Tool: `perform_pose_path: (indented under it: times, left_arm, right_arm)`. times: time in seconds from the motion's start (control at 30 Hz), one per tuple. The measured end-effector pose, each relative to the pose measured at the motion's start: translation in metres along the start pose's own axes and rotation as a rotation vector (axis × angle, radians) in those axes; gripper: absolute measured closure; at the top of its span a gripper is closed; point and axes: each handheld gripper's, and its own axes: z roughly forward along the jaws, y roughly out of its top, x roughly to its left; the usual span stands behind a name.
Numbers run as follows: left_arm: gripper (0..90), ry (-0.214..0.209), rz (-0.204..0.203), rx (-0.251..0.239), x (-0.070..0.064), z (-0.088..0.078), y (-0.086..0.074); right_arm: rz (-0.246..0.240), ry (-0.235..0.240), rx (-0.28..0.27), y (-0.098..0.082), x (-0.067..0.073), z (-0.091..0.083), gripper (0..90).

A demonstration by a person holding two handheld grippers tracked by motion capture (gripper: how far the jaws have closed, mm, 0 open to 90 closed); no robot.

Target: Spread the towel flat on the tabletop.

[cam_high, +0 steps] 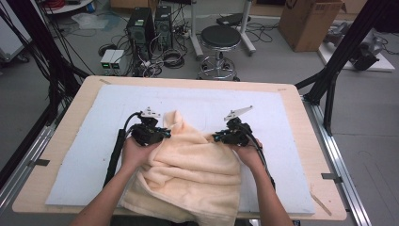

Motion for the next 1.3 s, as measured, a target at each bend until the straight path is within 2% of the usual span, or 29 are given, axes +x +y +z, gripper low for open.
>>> perform_pose_path:
  times: [0.07,0.13,0.23,0.3,0.33,0.4,0.53,0.73,0.77,0.83,0.9,0.97,1.07,1.13,1.2,1.3]
  left_arm:
    - [81.7,0.008,-0.052,-0.079,0.005,-0.009,0.003]
    - [82.1,0.004,-0.088,-0.128,0.009,-0.018,0.005]
    - [82.4,-0.01,-0.116,-0.156,0.014,-0.027,0.003]
    - [82.4,-0.017,-0.127,-0.145,0.017,-0.033,-0.004]
    - [82.4,-0.021,-0.133,-0.138,0.018,-0.035,-0.009]
    - [82.4,-0.026,-0.138,-0.111,0.02,-0.038,-0.021]
    - [82.6,-0.065,-0.179,-0.082,0.022,-0.044,-0.046]
    - [82.5,-0.094,-0.183,-0.02,0.016,-0.052,-0.074]
    - [82.1,-0.098,-0.169,-0.013,0.015,-0.052,-0.076]
    - [78.5,-0.1,-0.153,-0.02,0.015,-0.055,-0.076]
    - [69.6,-0.089,-0.138,-0.052,0.016,-0.06,-0.072]
    - [63.7,-0.09,-0.138,-0.078,0.019,-0.064,-0.065]
    - [56.6,-0.088,-0.121,-0.094,0.023,-0.064,-0.05]
    - [53.2,-0.085,-0.114,-0.104,0.026,-0.06,-0.039]
    - [51.0,-0.079,-0.111,-0.108,0.028,-0.053,-0.032]
    - [47.4,-0.043,-0.095,-0.073,0.031,-0.033,-0.026]
  right_arm:
    - [-0.002,-0.054,-0.049,0.003,0.0,-0.019,83.7]
    - [-0.005,-0.095,-0.11,0.007,0.0,-0.039,83.7]
    - [-0.001,-0.126,-0.196,0.009,0.002,-0.066,83.7]
    - [-0.005,-0.13,-0.208,0.005,0.006,-0.078,83.7]
    - [-0.005,-0.125,-0.193,0.002,0.009,-0.08,83.7]
    - [-0.02,-0.125,-0.153,-0.007,0.014,-0.079,83.7]
    - [-0.003,-0.103,-0.11,-0.029,0.017,-0.071,83.7]
    - [-0.004,-0.048,-0.028,-0.051,0.028,-0.054,82.9]
    - [-0.007,-0.03,-0.013,-0.052,0.029,-0.052,81.1]
    - [-0.021,-0.024,-0.008,-0.052,0.032,-0.05,72.2]
    - [-0.009,-0.027,-0.046,-0.048,0.032,-0.054,63.8]
    - [-0.017,-0.024,-0.09,-0.043,0.031,-0.06,59.7]
    - [-0.032,-0.049,-0.14,-0.031,0.028,-0.067,54.1]
    - [-0.03,-0.054,-0.172,-0.022,0.024,-0.069,53.0]
    - [-0.035,-0.06,-0.18,-0.014,0.02,-0.065,50.8]
    - [-0.041,-0.057,-0.148,-0.005,0.012,-0.047,47.6]
